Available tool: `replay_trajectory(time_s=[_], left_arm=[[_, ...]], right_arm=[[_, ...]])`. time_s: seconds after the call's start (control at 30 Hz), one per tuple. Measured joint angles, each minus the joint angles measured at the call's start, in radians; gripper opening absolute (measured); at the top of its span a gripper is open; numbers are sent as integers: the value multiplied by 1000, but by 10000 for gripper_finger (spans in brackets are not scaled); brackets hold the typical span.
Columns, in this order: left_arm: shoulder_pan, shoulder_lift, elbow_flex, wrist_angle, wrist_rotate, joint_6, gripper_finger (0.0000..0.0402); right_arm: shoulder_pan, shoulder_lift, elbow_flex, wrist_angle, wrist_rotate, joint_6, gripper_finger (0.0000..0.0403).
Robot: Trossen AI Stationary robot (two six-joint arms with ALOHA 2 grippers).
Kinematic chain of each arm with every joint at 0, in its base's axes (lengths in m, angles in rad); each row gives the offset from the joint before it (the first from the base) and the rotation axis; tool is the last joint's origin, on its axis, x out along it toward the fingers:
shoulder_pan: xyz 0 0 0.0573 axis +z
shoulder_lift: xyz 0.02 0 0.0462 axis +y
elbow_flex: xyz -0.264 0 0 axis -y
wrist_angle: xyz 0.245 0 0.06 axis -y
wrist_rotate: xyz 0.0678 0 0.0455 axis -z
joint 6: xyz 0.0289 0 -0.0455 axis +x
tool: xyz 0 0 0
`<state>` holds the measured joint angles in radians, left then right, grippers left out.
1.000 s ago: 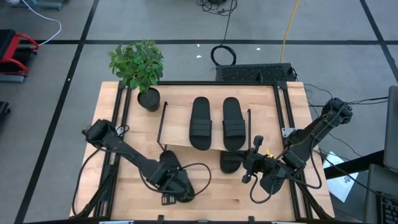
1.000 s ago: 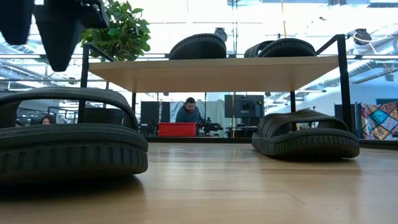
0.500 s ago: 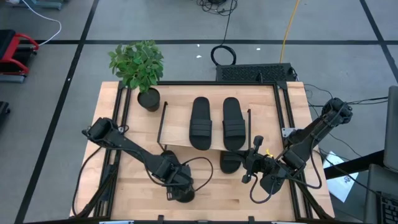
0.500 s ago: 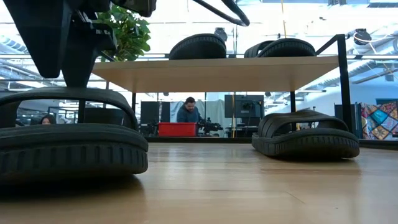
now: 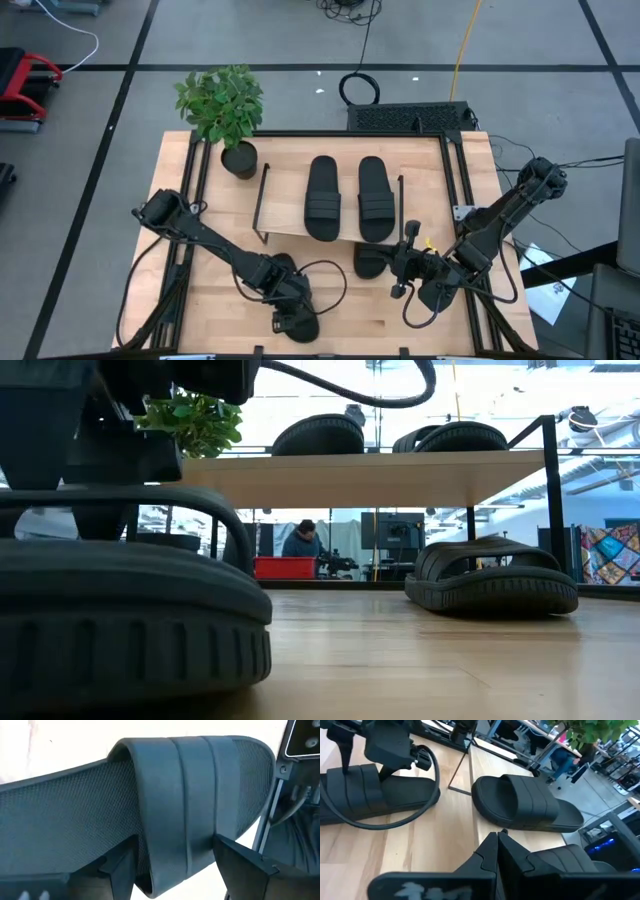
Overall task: Pick and place slides into the shelf
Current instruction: Put the black slide under the shelf
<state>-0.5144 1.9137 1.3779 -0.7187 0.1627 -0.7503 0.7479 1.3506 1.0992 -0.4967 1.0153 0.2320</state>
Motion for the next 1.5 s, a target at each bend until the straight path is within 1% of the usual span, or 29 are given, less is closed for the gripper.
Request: replay_trajectory(time_s=[0.17, 0.23, 0.3, 0.37, 0.43, 0.47, 0.5, 0.67, 0.77, 0.9, 0.97, 1.07, 1.17, 1.23, 1.33, 1.5], left_arm=[[-13, 0, -15, 74, -6, 33, 244], [-21, 0, -15, 115, -15, 59, 226], [-33, 0, -15, 136, -24, 89, 182], [-47, 0, -15, 155, -38, 109, 116], [-60, -1, -13, 167, -40, 113, 41], [-66, -5, -13, 166, -41, 107, 22], [-78, -12, -13, 160, -62, 102, 18], [-138, -73, -15, 125, -225, 118, 5], [-184, -131, -11, 108, -408, 127, 4], [-251, -207, -10, 94, -603, 119, 3], [-280, -235, -10, 92, -680, 120, 3], [-318, -268, -9, 70, -780, 119, 2], [-340, -287, -9, 84, -833, 114, 2], [-346, -292, -9, 91, -844, 90, 1], [-345, -291, -9, 134, -837, 63, 1], [-345, -291, -9, 212, -803, 58, 1]], right_arm=[[0, 0, 0, 0, 1, -9, 0], [0, 0, 0, 0, 1, -9, 0], [0, 0, 0, 0, 2, -13, 0], [0, 0, 0, 0, 2, -17, 0], [0, 0, 0, 0, 3, -17, 0], [0, 0, 0, 0, 3, -19, 0], [0, 0, 0, 3, 3, -25, 0], [0, 0, 0, 41, 3, -71, 0], [1, 0, 0, 90, 4, -143, 0], [17, 9, 0, 193, 5, -270, 0], [37, 33, 1, 255, 5, -366, 0], [72, 86, 0, 396, 5, -577, 0], [114, 160, 0, 591, 7, -824, 0], [134, 217, 0, 732, 6, -1007, 0], [162, 310, 0, 928, 33, -1300, 0], [177, 450, 0, 1201, 26, -1697, 0]])
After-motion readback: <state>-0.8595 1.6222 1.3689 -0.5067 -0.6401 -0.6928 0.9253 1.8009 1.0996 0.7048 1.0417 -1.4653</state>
